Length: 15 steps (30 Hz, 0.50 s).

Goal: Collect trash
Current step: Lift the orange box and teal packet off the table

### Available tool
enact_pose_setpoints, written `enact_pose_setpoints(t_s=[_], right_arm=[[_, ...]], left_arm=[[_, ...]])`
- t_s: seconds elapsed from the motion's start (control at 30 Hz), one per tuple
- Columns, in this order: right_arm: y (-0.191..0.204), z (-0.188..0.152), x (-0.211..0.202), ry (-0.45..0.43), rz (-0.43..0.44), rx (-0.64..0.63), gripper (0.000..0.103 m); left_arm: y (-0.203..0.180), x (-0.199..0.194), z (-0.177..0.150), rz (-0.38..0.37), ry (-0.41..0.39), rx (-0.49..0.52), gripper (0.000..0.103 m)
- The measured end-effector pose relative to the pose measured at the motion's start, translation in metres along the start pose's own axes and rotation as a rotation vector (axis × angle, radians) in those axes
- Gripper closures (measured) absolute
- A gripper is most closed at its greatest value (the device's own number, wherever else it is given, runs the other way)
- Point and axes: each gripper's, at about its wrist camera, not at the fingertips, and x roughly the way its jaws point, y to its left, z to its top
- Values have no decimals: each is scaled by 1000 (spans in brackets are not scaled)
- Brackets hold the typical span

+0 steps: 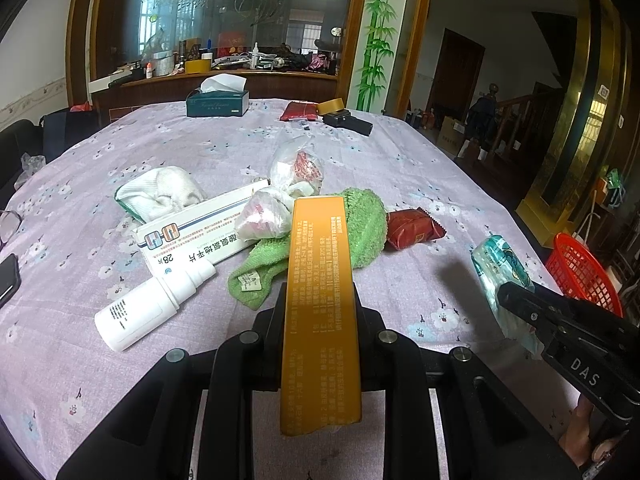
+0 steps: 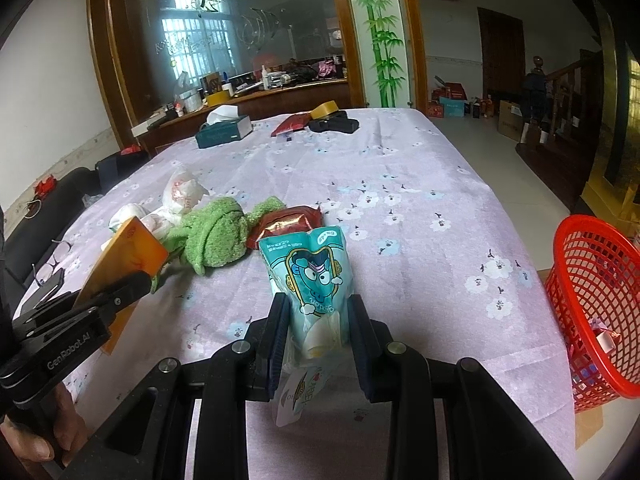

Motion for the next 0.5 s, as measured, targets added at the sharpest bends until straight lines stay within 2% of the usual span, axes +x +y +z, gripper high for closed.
enact_pose_setpoints(t_s=[0.33,0.5], right_arm=[[7,4,-11,-1,-53,-12,71],[15,6,-25,-31,-140,-71,71]], left_arm=[[0,-1,1,-4,-5,0,81],[0,-1,2,-16,-7,0,81]])
